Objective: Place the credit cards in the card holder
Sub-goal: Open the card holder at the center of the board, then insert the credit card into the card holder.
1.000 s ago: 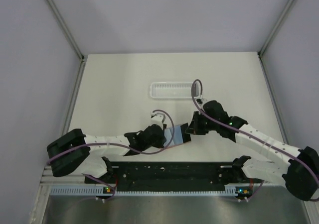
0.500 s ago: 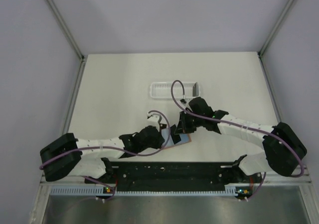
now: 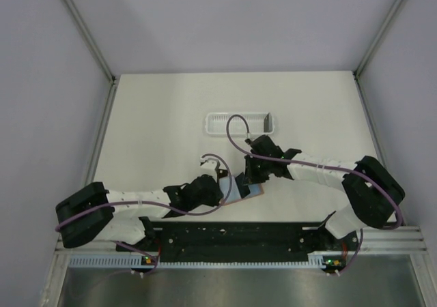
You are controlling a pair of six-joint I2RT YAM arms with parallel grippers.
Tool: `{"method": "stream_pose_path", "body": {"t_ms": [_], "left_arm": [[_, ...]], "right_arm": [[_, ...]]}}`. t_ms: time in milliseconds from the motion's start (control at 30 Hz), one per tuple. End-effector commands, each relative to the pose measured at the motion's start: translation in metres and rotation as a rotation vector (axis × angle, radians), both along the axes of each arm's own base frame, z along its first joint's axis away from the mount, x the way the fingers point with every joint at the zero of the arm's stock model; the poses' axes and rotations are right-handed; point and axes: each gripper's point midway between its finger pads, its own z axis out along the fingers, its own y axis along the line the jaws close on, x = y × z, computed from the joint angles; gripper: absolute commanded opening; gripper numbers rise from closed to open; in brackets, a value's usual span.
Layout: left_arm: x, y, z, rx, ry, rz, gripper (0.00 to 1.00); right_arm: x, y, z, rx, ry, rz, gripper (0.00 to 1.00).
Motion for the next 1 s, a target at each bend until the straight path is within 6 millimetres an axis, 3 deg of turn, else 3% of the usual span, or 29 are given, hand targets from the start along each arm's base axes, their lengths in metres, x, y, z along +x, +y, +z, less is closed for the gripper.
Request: {"method": "stream_pose_path", "body": {"t_ms": [0, 133, 433, 533, 800, 867, 967], "left_arm": [[-0.001, -0.001, -0.005, -0.009, 0.004, 0.004, 0.0], [-0.002, 0.0, -0.007, -0.002, 0.006, 0.005, 0.0], [-0.001, 0.0, -0.007, -0.002, 0.003, 0.009, 0.0], [0.003, -0.003, 0.01, -0.04, -0.026, 0.016, 0.0], [0.016, -0.025, 0.105, -0.252, -0.195, -0.016, 0.0], [0.02, -0.034, 0.115, -0.277, -0.228, -0.043, 0.0], [0.026, -0.043, 0.095, -0.209, -0.203, -0.044, 0.0]], "right_arm": [[0.019, -0.014, 0.011, -0.101, -0.096, -0.058, 0.0], [0.021, -0.024, 0.017, -0.138, -0.12, -0.074, 0.0], [0.016, 0.0, 0.039, -0.005, -0.125, 0.002, 0.0], [0.015, 0.002, 0.04, 0.01, -0.121, 0.008, 0.0], [0.011, 0.001, 0.032, 0.017, -0.1, -0.005, 0.0], [0.01, 0.001, 0.03, 0.019, -0.094, -0.008, 0.0], [0.009, 0.002, 0.03, 0.028, -0.087, -0.007, 0.0]]}}
